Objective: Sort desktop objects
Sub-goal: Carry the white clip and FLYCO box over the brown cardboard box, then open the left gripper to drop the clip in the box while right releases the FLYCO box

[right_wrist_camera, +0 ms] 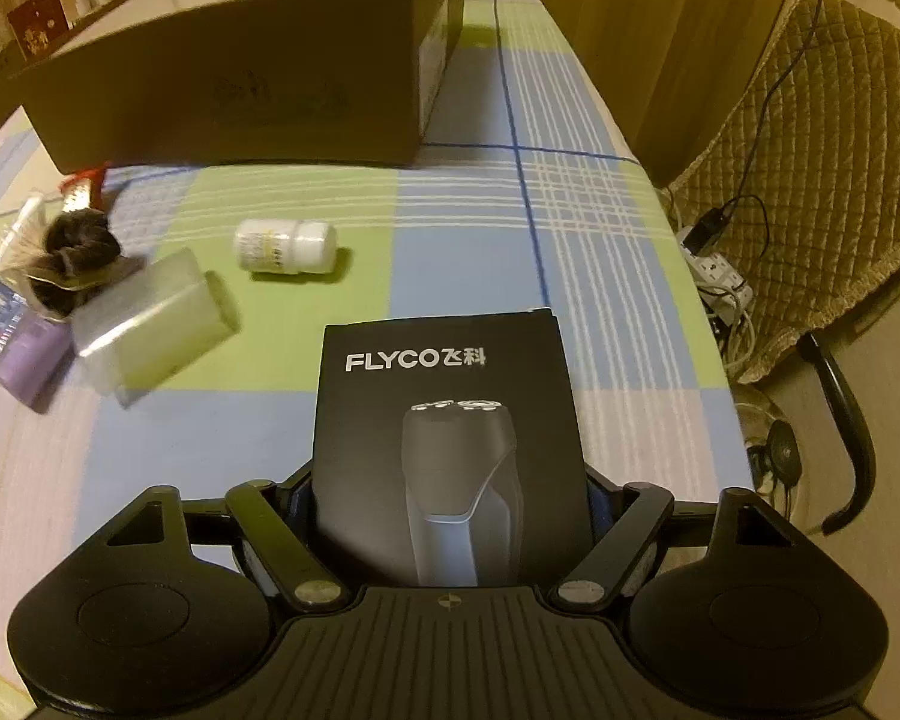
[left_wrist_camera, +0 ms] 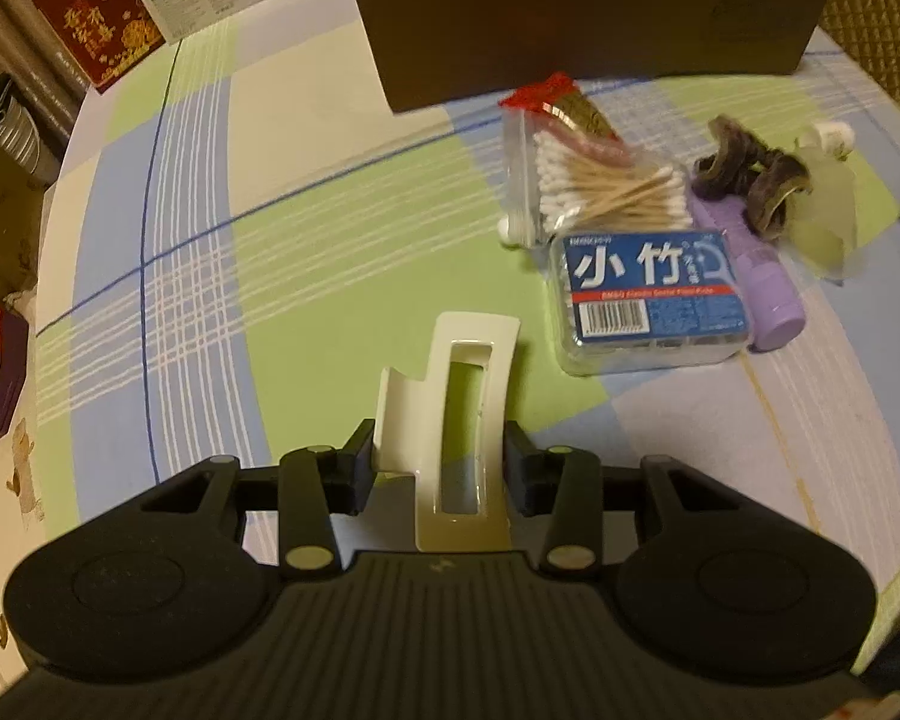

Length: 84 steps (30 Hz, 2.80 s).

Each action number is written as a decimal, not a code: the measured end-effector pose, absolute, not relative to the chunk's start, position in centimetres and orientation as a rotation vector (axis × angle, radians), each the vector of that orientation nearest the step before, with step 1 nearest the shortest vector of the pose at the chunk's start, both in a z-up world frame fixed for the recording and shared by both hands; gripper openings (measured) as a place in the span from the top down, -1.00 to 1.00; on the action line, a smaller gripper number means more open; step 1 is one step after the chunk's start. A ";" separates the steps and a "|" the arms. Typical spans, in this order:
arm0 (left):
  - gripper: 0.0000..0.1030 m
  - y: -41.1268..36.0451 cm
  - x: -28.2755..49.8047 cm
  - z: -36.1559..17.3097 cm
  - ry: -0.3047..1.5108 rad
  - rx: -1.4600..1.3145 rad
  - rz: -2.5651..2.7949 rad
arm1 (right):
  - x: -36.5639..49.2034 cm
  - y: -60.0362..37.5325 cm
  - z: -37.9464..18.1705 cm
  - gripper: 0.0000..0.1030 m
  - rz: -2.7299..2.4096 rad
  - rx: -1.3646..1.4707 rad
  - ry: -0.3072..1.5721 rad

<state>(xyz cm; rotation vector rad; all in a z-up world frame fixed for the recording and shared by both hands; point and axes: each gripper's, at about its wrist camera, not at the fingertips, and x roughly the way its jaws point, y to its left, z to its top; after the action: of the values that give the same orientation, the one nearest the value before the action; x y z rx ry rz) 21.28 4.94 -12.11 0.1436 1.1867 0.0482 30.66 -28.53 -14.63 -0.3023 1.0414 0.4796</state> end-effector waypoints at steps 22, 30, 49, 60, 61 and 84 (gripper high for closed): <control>0.27 2.6 28.2 -0.9 0.898 0.094 -0.047 | 33.3 -19.6 -3.2 -0.49 0.678 -0.138 0.831; 0.27 1.2 35.0 0.2 0.861 0.080 -0.039 | 38.9 -15.7 -1.3 -0.48 0.691 -0.140 0.789; 0.27 2.8 51.6 -5.2 1.008 0.085 0.092 | 54.4 -7.8 -6.5 -0.49 0.525 -0.149 0.935; 0.27 3.6 56.4 -9.2 1.086 0.088 0.112 | 57.6 -5.6 -10.1 -0.49 0.503 -0.255 0.963; 0.27 3.5 56.7 -9.4 1.088 0.094 0.115 | 57.6 -5.4 -10.2 -0.49 0.506 -0.267 0.955; 0.02 3.5 57.2 -9.9 1.081 0.110 0.084 | 58.8 -5.2 -10.3 -0.54 0.554 -0.281 0.895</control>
<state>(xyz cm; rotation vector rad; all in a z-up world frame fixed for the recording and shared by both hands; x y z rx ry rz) 57.23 3.47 -9.90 0.1100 1.0813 0.0838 58.80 -5.22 -10.28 -0.2809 0.8950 0.5541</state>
